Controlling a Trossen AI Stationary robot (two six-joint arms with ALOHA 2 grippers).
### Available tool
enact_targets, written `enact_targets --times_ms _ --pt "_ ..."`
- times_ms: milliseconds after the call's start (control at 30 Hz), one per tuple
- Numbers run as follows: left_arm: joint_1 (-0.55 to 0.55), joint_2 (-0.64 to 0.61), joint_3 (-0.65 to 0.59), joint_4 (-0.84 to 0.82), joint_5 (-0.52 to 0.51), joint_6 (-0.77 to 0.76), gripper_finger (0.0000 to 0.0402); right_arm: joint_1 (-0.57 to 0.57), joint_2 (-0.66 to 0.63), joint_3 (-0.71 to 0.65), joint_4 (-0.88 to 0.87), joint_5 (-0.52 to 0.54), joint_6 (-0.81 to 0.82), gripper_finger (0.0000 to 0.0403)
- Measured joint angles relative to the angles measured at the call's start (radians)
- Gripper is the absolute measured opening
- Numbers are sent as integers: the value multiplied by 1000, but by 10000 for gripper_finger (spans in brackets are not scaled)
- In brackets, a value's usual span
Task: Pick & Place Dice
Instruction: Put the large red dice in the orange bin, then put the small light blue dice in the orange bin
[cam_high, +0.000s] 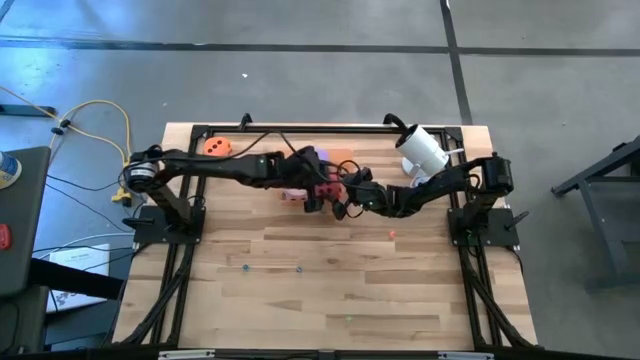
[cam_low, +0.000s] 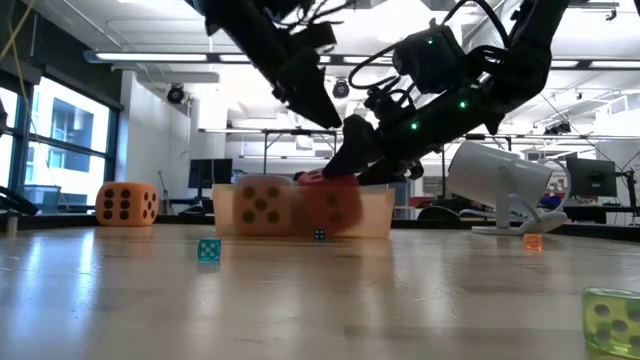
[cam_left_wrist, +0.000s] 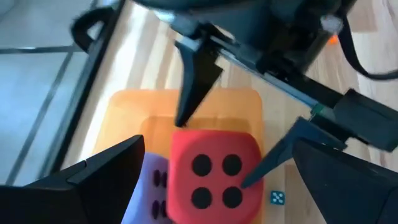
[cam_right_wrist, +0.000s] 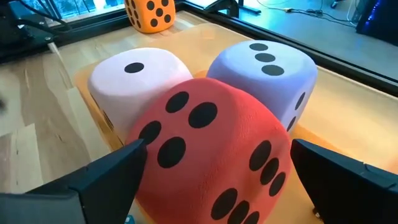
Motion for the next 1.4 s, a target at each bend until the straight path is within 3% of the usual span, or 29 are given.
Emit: enact_targets --times_ms 200,433,667,933,1033,1233,1400 --pt "-8 -81 0 -83 -32 1 397 15 -36 -3 13 9 -100 393" --pt "1 -163 0 -284 -36 -40 397 59 -214 -3 -85 138 -172 393" --pt "-21 -214 0 -596 22 -158 397 172 -363 -2 -267 145 -161 393" --pt "-152 -252 -9 -916 31 -318 397 308 -376 -2 -327 253 -85 393" --pt "-241 -313 -47 -919 8 -356 397 334 -376 -3 -356 254 -38 393" --pt "-417 -535 -218 -891 -138 -504 397 400 -375 -3 -355 253 -8 393" --pt "-554 -736 -409 -773 -139 -598 397 442 -350 -9 -353 255 6 393"
